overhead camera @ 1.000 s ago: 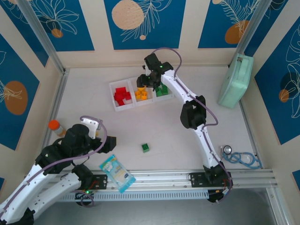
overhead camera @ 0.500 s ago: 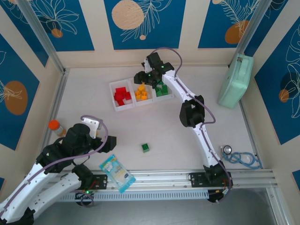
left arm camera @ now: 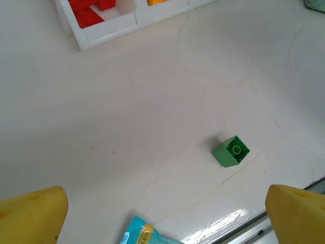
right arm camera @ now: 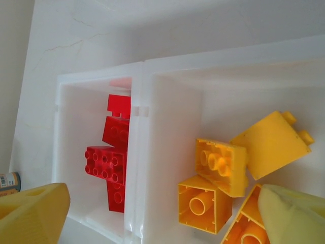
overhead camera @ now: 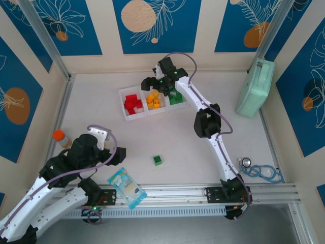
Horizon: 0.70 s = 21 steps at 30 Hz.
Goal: Sort the legos into containers by color
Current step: Place the lego in the container, then pick up the lego from the bottom-center of the table.
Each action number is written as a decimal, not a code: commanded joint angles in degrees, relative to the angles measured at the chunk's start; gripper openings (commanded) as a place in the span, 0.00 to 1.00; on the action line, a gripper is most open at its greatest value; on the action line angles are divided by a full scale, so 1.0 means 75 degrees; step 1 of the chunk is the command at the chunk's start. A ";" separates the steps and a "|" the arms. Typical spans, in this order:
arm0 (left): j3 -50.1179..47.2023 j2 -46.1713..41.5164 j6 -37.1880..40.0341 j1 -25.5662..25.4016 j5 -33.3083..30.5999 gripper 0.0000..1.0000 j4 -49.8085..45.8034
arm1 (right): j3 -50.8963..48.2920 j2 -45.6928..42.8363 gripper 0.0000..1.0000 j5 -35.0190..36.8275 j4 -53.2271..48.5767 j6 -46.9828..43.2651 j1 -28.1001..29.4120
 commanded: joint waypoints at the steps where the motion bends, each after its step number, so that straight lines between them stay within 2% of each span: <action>1: -0.0013 -0.0018 0.0022 -0.0009 -0.0101 0.99 -0.0029 | -0.0305 -0.0848 1.00 0.0080 -0.0509 0.0045 0.0082; 9: -0.0022 -0.0063 0.0028 -0.0009 -0.0041 0.99 -0.0015 | -0.2472 -0.2978 0.99 0.0966 -0.0643 -0.0047 0.0573; 14: -0.0022 -0.0105 0.0036 -0.0003 -0.0037 0.99 -0.0009 | -0.4620 -0.4542 0.99 0.1657 -0.0481 0.0233 0.1031; 21: -0.0036 -0.0260 0.0020 0.0006 -0.0098 0.99 0.0007 | -0.7512 -0.6224 0.95 0.1873 -0.0287 0.0659 0.1889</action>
